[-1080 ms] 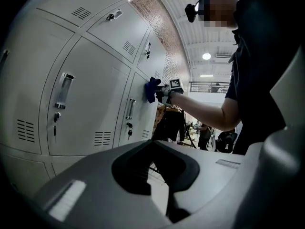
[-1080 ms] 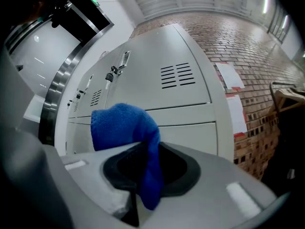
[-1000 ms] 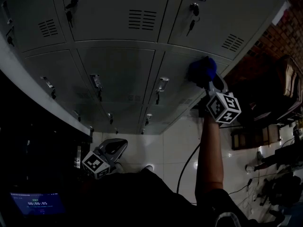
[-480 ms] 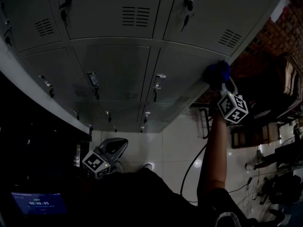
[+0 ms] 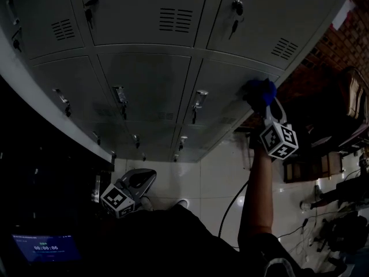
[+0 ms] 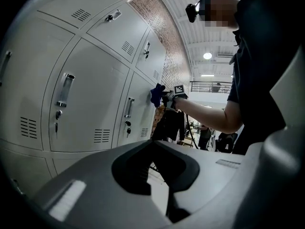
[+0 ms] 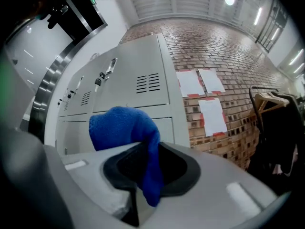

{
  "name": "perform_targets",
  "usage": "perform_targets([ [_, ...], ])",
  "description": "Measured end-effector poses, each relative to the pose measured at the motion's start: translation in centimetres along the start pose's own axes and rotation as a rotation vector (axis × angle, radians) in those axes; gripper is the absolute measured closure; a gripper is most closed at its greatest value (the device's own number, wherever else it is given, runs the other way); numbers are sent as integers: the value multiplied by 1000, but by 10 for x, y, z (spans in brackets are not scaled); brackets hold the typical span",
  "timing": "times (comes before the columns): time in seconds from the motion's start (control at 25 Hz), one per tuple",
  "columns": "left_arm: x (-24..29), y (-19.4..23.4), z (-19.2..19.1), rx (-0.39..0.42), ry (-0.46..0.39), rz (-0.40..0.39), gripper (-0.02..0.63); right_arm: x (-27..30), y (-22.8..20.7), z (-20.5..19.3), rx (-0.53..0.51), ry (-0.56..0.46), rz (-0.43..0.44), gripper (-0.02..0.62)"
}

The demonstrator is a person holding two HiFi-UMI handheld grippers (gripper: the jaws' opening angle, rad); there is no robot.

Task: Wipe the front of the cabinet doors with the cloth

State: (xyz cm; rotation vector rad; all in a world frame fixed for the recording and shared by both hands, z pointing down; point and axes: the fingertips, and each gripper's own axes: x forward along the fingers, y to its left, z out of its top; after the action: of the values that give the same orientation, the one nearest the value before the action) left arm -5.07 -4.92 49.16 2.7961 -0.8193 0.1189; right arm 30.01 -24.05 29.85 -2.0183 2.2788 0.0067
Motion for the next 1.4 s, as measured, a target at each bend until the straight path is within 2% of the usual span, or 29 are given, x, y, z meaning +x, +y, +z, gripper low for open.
perform_targets([
  [0.32,-13,6,-4,-6,-1,2,606,11,120,-31,-9,56,240,526],
  [0.56,-26,8,-4,-20,3,15,606,35,174,-54,-4,104,340,526],
  [0.76,-35,13,-4,-25,-9,31,606,57,178,-71,9,140,336,526],
  [1.0,-36,13,-5,-23,-9,31,606,60,174,-73,2,139,339,526],
  [1.4,-27,10,-6,-21,6,16,606,53,137,-70,7,137,282,526],
])
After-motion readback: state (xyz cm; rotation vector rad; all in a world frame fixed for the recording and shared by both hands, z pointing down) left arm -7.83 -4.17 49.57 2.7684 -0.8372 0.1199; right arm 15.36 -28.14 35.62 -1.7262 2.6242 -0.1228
